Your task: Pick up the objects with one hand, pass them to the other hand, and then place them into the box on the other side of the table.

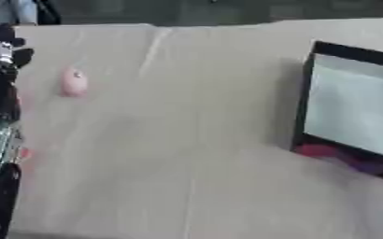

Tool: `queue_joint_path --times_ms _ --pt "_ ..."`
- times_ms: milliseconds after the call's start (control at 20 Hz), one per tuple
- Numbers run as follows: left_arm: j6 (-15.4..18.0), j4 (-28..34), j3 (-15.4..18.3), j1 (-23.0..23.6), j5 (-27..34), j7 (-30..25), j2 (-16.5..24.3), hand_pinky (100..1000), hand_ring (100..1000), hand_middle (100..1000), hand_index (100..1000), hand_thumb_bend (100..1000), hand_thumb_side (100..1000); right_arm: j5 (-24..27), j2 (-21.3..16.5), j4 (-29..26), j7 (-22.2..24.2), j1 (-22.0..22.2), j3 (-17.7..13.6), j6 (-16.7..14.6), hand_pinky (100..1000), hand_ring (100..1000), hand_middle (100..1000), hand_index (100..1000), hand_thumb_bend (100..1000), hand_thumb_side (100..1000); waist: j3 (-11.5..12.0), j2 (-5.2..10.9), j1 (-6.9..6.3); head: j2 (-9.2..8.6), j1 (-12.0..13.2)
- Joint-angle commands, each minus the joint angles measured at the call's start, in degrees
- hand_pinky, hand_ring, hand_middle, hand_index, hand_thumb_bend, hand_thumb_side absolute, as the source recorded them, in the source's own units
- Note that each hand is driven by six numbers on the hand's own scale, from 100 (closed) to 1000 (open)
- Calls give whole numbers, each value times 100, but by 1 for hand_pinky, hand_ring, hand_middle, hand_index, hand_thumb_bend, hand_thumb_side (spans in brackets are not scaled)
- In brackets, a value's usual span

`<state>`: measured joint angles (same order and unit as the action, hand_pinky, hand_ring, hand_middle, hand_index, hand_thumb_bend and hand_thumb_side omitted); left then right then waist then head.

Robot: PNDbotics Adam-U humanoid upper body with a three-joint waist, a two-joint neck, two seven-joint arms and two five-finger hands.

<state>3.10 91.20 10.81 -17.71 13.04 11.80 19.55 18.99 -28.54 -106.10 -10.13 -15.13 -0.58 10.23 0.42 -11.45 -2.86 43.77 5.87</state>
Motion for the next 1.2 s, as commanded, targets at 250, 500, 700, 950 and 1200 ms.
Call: queue_joint_path --times_ms 250,500,700,950,1200 --pt "-1 70 86 -84 -16 11 172 806 660 646 806 475 637 -15 -110 -66 8 -54 -36 -6 1000 1000 986 1000 100 851 9 23 47 35 5" --pt "-13 98 84 -129 -2 -24 191 806 661 648 808 479 632 -21 -117 -61 -10 -46 -62 -10 1000 1000 986 1000 100 852 -15 6 44 35 -55" --pt "-33 178 99 -138 34 -52 408 806 661 646 809 474 626 -16 -129 -71 -39 -35 -97 -25 1000 1000 986 1000 100 850 -20 -14 43 35 -92" --pt "-76 316 -8 166 -26 -259 1221 806 669 654 820 461 610 -13 -163 -75 -64 -31 -120 -36 1000 1000 986 1000 100 850 3 -28 11 35 -152" --pt "-93 517 -153 455 -362 -857 2221 809 690 677 833 469 582 -34 -198 -78 -71 -9 -125 -38 1000 1000 986 1000 100 851 16 -38 -20 35 -219"
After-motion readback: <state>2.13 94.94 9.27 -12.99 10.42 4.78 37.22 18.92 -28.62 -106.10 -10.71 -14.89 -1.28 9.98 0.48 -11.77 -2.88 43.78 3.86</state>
